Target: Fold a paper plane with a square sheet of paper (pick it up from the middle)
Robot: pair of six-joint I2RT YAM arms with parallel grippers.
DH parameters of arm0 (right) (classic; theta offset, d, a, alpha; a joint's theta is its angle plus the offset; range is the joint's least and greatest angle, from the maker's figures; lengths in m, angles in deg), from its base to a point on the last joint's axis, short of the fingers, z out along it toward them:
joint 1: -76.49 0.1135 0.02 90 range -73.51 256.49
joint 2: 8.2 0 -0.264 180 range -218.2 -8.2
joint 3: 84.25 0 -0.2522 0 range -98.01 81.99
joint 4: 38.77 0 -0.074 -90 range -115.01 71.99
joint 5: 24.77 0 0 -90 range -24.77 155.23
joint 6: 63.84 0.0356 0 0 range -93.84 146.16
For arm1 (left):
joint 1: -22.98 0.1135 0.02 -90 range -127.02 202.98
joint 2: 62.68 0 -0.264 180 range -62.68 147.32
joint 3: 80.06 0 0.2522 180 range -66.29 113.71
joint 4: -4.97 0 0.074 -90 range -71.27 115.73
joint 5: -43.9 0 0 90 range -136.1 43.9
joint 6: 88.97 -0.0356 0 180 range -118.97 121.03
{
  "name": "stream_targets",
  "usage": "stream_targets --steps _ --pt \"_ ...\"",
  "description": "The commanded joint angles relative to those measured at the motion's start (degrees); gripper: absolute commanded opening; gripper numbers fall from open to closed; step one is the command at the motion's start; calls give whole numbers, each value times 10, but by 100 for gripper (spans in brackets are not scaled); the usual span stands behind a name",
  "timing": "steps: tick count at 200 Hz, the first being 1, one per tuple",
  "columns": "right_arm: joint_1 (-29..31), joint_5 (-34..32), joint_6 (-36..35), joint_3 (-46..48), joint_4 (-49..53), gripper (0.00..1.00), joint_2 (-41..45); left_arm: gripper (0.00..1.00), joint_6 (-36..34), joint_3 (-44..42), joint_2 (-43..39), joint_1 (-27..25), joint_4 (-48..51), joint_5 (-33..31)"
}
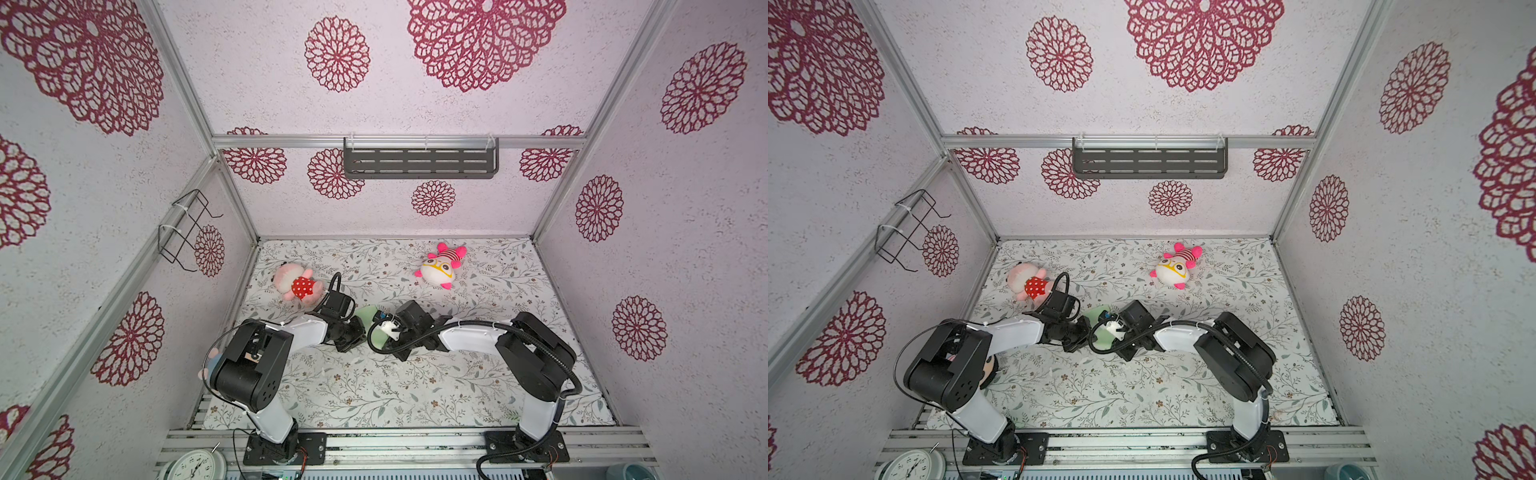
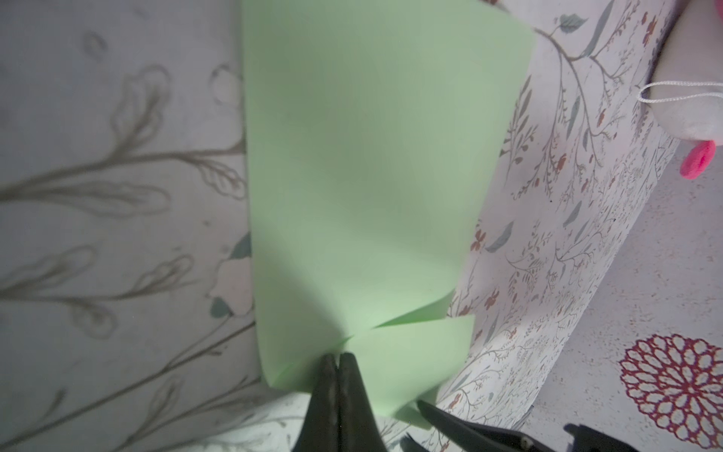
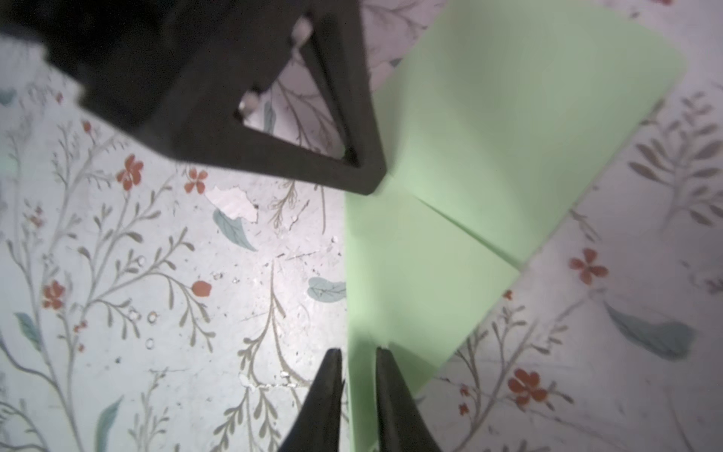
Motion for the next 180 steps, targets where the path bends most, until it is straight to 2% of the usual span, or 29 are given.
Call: stream_targets --steps 1,20,28,47,75,97,123,180 --pt "-10 -2 157 29 -68 36 75 0 -4 -4 27 1 52 -63" --pt "-10 -36 285 61 -92 48 116 0 -3 -5 29 0 57 -72" --pt "-12 -55 339 60 -72 49 123 0 -4 -4 29 -1 59 -74" --pt "-12 -42 422 52 -49 43 121 0 -7 -2 30 -1 61 -79" --pt "5 -28 523 60 -89 35 107 0 -11 4 32 -2 79 -94" --pt "14 -43 568 51 -89 27 80 0 -1 -7 27 -3 72 -98" --pt "16 -25 601 37 -114 21 44 0 -3 -12 24 -2 70 -99" --pt "16 -15 616 4 -82 17 -3 0 -5 -17 23 -3 74 -107"
